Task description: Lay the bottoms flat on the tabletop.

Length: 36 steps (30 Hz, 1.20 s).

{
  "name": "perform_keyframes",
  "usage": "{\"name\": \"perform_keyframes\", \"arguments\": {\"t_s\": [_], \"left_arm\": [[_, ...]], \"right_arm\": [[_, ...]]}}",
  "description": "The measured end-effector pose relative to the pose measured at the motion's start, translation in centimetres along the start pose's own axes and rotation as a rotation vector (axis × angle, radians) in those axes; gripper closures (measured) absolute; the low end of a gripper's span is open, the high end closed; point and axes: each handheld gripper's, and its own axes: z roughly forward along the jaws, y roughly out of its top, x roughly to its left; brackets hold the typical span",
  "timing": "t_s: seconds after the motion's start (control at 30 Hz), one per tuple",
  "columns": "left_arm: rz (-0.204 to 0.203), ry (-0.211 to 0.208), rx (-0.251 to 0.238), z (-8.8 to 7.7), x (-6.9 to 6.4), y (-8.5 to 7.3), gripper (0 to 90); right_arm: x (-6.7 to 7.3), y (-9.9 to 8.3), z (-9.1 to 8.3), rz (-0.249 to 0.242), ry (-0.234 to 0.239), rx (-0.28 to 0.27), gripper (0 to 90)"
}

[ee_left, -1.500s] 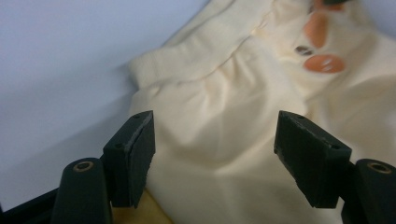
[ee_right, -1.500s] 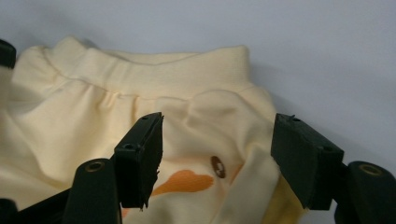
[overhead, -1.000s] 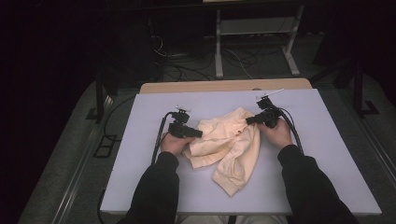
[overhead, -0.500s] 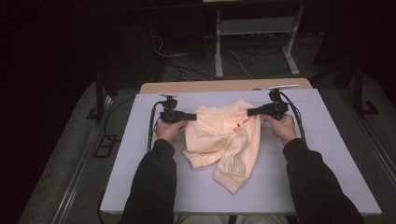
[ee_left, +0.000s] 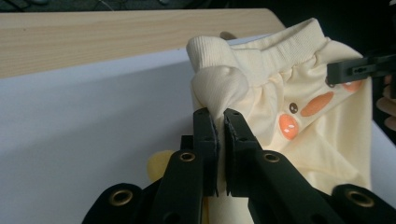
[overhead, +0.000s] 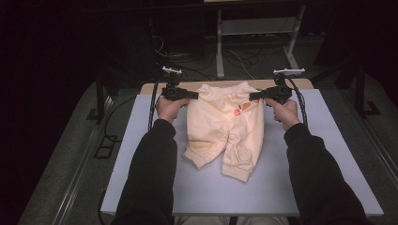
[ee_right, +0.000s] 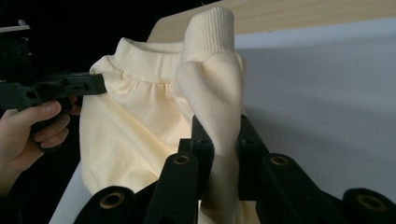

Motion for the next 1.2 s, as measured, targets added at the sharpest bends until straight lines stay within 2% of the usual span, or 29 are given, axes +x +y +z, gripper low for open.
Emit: {"name": "perform_keyframes", "arguments": {"t_s": [0.07, 0.23, 0.43, 0.5, 0.57, 0.6, 0.63, 0.7, 0.77, 0.83, 0.93, 1.0, 1.07, 1.13, 1.2], "left_arm": [[0.020, 0.035, 0.022, 0.6, 0.0, -0.1, 83.7], [0.022, 0.045, -0.005, 0.5, 0.3, 0.4, 83.7], [0.029, 0.070, -0.027, 0.1, 0.0, 0.9, 83.6], [0.037, 0.098, -0.022, 0.2, -0.1, 0.8, 83.4], [0.081, 0.181, -0.024, 0.3, -0.5, 0.6, 82.5], [0.099, 0.216, -0.035, 0.4, -0.7, 0.4, 76.1], [0.113, 0.228, -0.052, 0.4, -0.9, 0.2, 67.5], [0.139, 0.213, -0.073, 0.6, -1.2, -0.4, 51.3], [0.153, 0.205, -0.063, 0.9, -1.4, -1.0, 37.0], [0.155, 0.200, -0.060, 1.0, -1.6, -1.5, 28.1], [0.139, 0.155, -0.067, 1.0, -1.6, -2.1, 14.4], [0.124, 0.123, -0.058, 1.0, -1.6, -2.4, 7.6], [0.119, 0.118, -0.056, 1.0, -1.6, -2.8, 0.0], [0.121, 0.133, -0.068, 0.8, -1.6, -3.2, 0.0], [0.114, 0.124, -0.077, 0.5, -1.5, -3.5, 0.0]], "right_arm": [[-0.4, 0.0, 0.5, 0.012, -0.011, 0.009, 80.2], [-1.0, 0.4, 0.8, 0.031, -0.030, -0.003, 80.1], [0.1, 1.6, 0.9, -0.004, -0.073, -0.003, 79.8], [0.4, 1.7, 1.1, -0.017, -0.084, 0.007, 79.5], [0.5, 1.6, 1.3, -0.035, -0.118, 0.004, 75.9], [0.5, 1.6, 1.4, -0.041, -0.146, -0.001, 66.7], [0.5, 1.4, 1.4, -0.044, -0.193, -0.013, 58.5], [0.6, 0.9, 1.4, -0.068, -0.236, -0.041, 49.6], [0.6, 0.5, 1.3, -0.090, -0.222, -0.046, 38.0], [0.6, 0.2, 1.2, -0.106, -0.223, -0.044, 32.2], [0.8, -0.3, 1.0, -0.129, -0.209, -0.042, 18.5], [0.9, -0.5, 0.9, -0.139, -0.208, -0.038, 13.9], [1.1, -0.9, 0.7, -0.158, -0.202, -0.041, 12.8], [1.3, -1.3, 0.5, -0.180, -0.196, -0.048, 9.0], [1.5, -1.6, 0.5, -0.195, -0.193, -0.038, 4.2]]}}
